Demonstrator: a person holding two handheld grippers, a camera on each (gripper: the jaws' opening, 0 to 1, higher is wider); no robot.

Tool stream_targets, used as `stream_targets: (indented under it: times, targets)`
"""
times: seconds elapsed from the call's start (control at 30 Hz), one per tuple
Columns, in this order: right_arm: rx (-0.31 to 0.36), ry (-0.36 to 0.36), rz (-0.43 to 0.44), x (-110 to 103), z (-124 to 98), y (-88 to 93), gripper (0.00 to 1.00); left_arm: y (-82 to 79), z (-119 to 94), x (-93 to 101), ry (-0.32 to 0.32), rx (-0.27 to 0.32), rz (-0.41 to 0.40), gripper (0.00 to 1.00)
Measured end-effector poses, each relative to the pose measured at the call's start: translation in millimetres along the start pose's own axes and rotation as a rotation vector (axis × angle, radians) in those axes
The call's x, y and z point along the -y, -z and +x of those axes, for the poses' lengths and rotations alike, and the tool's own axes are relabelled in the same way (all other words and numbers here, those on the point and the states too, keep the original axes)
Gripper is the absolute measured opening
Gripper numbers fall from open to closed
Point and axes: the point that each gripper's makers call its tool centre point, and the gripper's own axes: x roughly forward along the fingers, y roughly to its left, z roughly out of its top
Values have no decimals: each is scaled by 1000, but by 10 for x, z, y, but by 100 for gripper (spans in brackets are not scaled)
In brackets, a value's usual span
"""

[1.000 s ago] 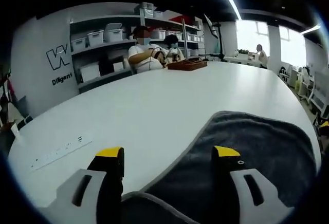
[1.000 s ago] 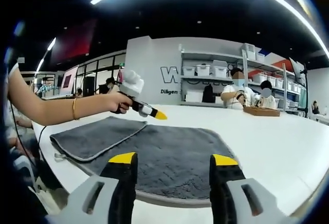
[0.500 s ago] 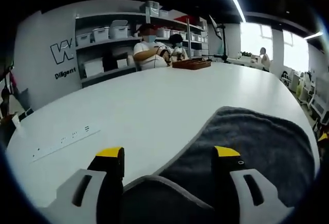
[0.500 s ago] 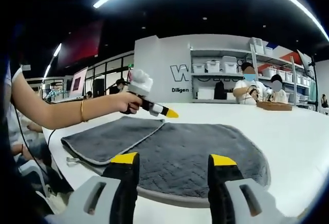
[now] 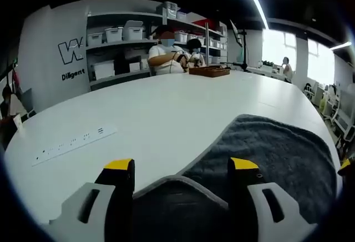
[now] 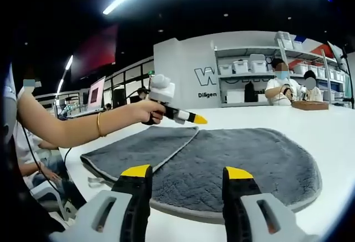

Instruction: Open the folded towel by lifting each exposed corner and separating the folded layers until the towel lies flat within the target outline without major curled edges

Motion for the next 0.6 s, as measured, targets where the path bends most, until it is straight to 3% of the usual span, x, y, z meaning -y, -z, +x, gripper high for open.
stream_targets:
  times: [0.6]
  targets:
    - [-49, -114, 23, -456, 225, 158, 46, 87, -92, -81, 10, 5, -26, 66]
